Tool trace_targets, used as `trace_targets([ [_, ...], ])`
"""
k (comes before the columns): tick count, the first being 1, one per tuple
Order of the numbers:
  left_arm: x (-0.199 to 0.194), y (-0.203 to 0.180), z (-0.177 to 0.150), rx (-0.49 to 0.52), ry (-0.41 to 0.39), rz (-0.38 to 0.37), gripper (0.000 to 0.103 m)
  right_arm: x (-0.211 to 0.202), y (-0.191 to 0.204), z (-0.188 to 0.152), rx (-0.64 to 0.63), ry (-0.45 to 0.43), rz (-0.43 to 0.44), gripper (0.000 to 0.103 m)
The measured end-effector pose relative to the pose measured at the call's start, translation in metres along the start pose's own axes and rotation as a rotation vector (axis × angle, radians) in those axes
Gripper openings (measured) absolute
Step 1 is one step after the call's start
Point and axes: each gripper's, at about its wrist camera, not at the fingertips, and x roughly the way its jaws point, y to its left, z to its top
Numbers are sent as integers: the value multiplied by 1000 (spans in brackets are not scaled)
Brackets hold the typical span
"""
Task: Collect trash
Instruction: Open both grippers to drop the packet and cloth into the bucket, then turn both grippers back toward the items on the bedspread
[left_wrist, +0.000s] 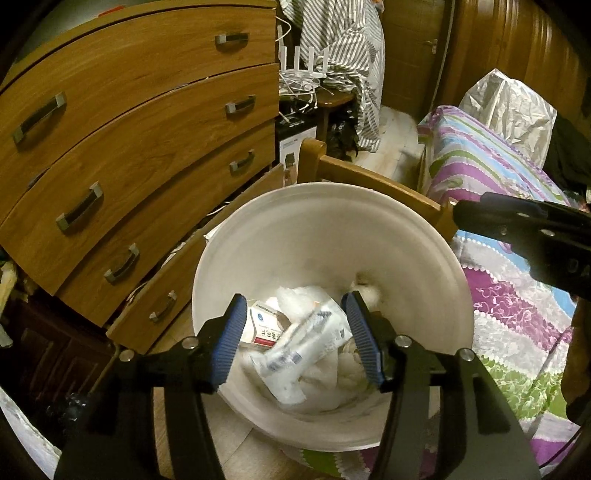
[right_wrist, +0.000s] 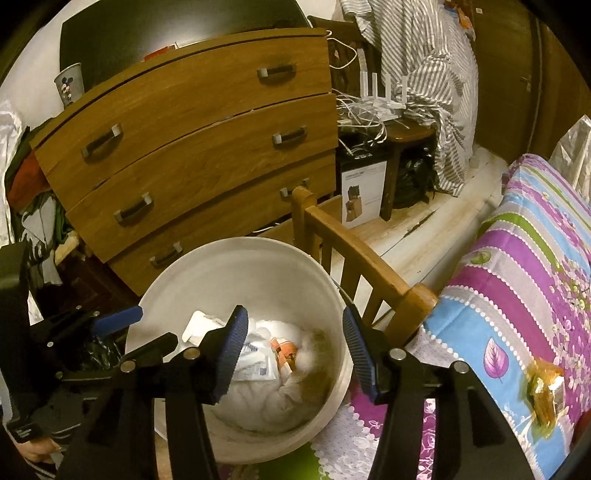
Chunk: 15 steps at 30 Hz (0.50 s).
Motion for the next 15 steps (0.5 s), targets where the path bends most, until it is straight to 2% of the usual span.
trace_targets([
  [15,-13,-8,-3,14,-18,9,54,-30,-11,-18,21,-31,-8,55],
])
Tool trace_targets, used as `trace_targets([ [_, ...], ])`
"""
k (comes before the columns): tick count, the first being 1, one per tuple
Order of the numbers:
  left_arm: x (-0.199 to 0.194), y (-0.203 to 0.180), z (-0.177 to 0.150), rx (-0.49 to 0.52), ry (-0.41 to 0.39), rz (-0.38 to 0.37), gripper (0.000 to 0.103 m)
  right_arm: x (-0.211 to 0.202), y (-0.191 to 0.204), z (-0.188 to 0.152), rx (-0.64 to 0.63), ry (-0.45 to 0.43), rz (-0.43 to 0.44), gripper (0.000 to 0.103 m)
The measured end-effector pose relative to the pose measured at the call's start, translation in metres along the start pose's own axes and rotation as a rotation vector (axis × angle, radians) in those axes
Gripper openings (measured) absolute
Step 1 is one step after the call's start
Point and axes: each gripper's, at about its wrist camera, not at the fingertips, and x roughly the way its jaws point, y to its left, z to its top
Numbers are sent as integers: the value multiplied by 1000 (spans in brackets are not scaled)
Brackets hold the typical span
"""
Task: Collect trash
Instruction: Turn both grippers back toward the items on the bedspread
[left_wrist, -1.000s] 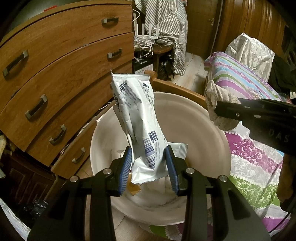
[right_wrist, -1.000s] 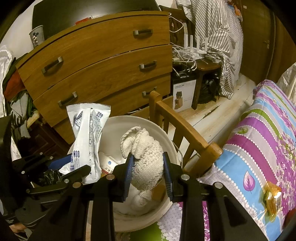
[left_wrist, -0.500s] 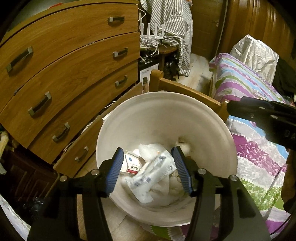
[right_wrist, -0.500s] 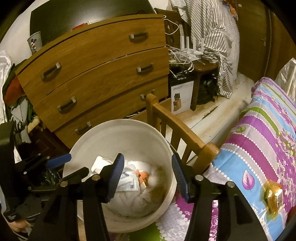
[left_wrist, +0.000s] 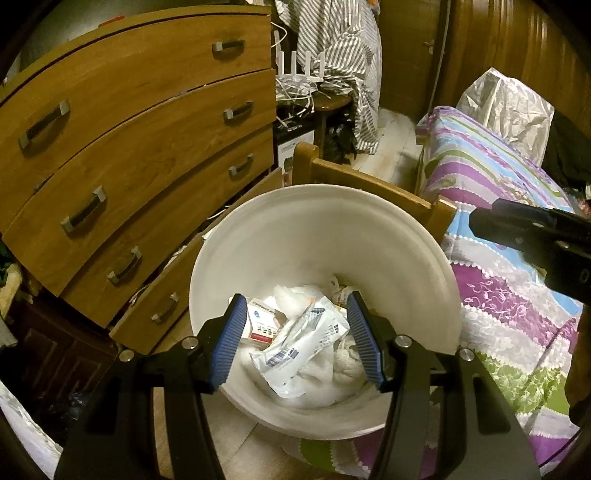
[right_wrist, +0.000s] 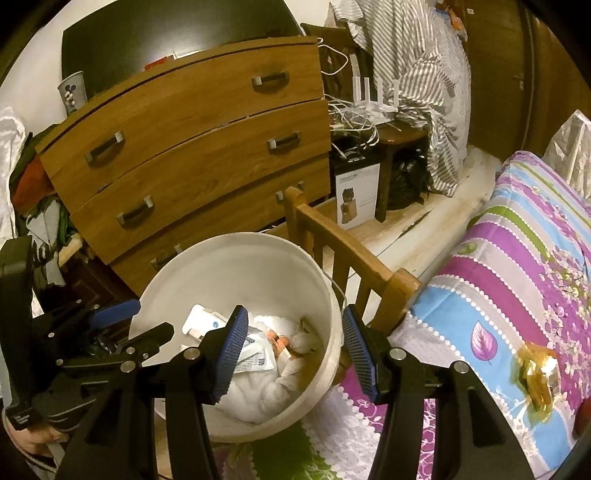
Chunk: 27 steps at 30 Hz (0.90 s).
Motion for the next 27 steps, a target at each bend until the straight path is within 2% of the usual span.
trace_targets([
  [7,-8,-8,-2,13,-8,2,54,-27,-12,-9,26,-35,9,63],
  [12,-19,-29,-8,44,-26,-41,54,-72,-32,-49,24,-96,14,67],
  [20,-18,-134,-38,210,-3,-183,54,-164,-118,-181,137,-153,-124,67],
  [24,-22,-186,-53,277,5,-251,54,-203,-156,-242,153,-143,-198,67],
  [27,-26,-226,-65,330,14,-303,54,-231,-201,-292,200,-115,-248,67],
])
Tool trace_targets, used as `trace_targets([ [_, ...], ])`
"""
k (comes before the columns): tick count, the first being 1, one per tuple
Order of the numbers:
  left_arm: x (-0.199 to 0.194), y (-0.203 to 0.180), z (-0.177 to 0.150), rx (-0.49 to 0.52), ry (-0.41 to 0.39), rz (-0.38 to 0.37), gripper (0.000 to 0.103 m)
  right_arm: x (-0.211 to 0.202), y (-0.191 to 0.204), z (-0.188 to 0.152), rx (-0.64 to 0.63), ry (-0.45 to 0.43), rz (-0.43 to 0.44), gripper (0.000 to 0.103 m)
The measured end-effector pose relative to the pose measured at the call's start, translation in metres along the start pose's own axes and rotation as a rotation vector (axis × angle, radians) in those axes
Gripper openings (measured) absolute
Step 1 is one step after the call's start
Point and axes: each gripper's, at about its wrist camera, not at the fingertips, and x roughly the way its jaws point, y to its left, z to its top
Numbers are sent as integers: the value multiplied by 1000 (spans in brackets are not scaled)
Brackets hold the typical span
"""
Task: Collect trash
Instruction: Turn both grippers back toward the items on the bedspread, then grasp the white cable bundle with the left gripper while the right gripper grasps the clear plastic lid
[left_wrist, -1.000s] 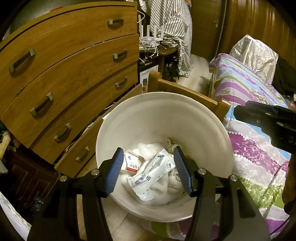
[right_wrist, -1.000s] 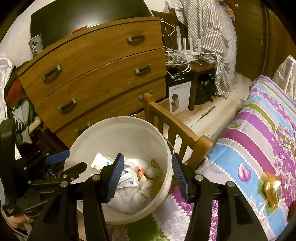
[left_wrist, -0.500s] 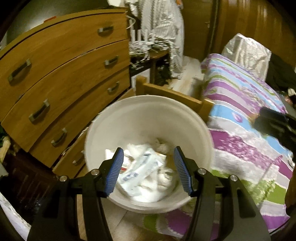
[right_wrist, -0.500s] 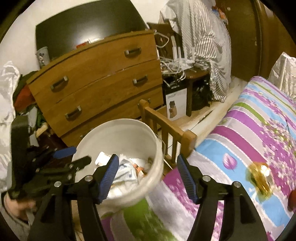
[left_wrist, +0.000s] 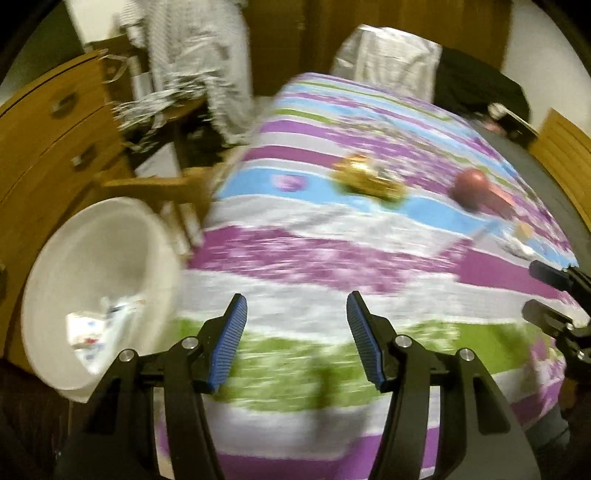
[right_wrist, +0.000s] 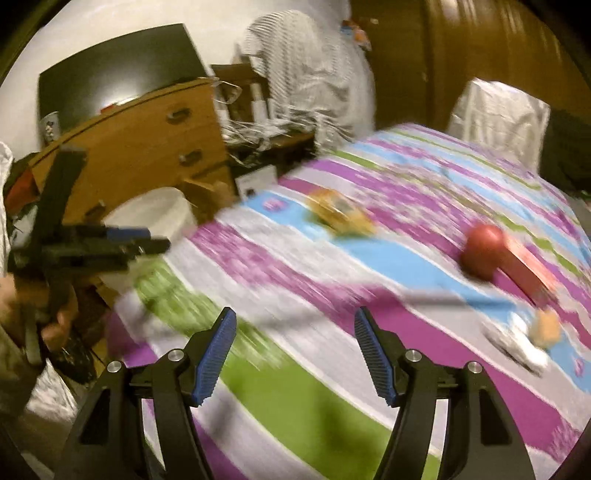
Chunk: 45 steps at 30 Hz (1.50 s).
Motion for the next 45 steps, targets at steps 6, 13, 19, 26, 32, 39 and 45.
trace_targets([
  [6,22,-94,4,174,30,-103,54,-33,-111,-50,135,14,-130,67],
  [13,66,-185,15,292,88,-221,54,-39,-225,-82,258,21,-187,68],
  [19,90,-220,24,307,116,-247,54,8,-267,-59,246,45,-135,72],
  [26,101,-211,32,246,128,-244,54,33,-240,-38,157,79,-19,72],
  [32,90,-194,44,164,81,-250,61,25,-190,-41,125,85,249,73],
  [39,91,-204,42,172,103,-264,61,2,-172,-55,160,46,310,74],
  [45,108,-254,38,209,132,-304,69,-27,-215,-70,297,-52,123,76],
])
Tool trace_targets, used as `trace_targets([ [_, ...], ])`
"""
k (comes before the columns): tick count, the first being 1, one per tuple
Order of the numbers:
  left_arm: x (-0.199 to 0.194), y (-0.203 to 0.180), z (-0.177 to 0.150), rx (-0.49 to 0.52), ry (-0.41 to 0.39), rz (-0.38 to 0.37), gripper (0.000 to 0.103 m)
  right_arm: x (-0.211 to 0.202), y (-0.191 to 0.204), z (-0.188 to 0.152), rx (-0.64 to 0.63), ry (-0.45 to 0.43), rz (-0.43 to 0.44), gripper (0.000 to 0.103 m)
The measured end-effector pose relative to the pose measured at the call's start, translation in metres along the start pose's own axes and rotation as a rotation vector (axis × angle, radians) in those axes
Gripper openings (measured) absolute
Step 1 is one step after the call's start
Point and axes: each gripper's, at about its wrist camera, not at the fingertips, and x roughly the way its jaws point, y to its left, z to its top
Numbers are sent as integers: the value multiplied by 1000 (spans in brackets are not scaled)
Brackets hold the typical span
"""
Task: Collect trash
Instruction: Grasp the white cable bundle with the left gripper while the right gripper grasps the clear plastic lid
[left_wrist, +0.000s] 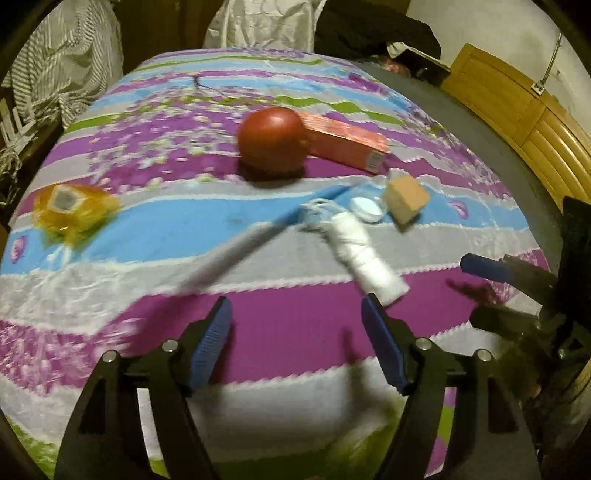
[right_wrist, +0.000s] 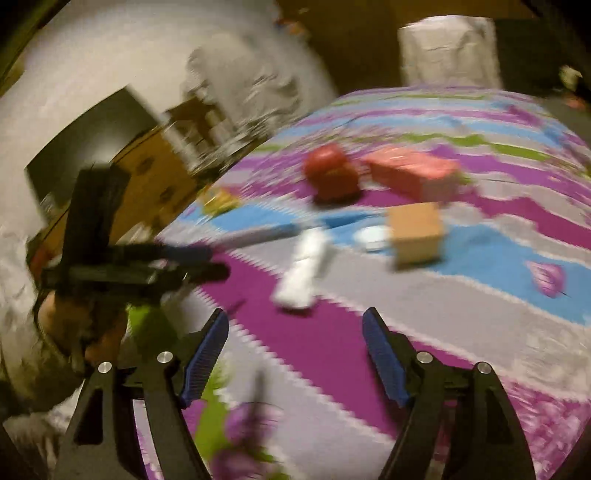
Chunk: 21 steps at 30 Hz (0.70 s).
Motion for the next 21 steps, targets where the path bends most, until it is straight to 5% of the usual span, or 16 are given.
trace_targets([
  [7,33,-29,24,-19,13,45,72,-3,-20,3,50,-28,-24,76],
  [12,52,-32,27,-2,32,113,69,21,-35,19,116,14,6,55],
  [21,36,-13,19,40,27,108,53,72,-38,56,51,78,-158,52],
])
